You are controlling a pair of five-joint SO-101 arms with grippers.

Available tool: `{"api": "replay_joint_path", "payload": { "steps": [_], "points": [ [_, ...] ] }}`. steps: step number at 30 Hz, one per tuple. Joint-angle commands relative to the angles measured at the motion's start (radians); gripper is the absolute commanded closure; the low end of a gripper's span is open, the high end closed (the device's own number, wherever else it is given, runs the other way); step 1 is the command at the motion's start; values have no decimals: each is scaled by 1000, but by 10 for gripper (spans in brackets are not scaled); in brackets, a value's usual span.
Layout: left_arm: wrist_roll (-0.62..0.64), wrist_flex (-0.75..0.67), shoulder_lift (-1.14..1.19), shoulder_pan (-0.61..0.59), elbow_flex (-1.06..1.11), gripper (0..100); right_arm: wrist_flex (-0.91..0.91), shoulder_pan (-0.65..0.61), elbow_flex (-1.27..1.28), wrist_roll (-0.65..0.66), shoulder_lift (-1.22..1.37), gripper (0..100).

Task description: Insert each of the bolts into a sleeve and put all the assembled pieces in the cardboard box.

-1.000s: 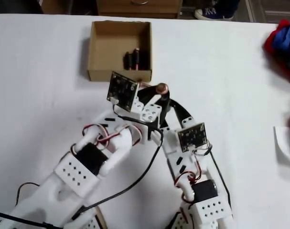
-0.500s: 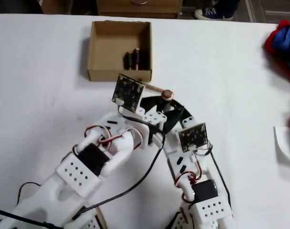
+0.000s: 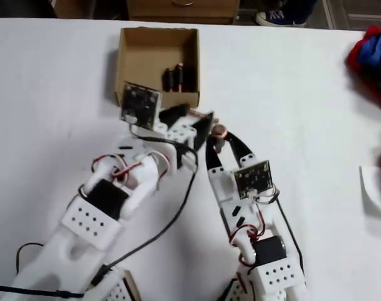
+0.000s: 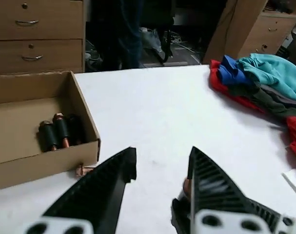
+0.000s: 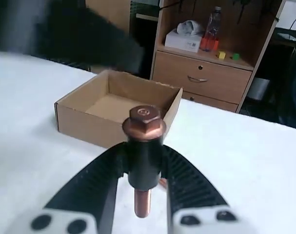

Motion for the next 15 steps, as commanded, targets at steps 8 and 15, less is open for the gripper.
{"api": "replay_joint_path", "payload": {
  "steps": [8,15],
  "points": [
    [-508,411,-8,-407,-45,815,-81,44,6,-130,61,978],
    [-640,457,-8,-672,18,815,-245,44,-244,-38,344,978]
  ]
}}
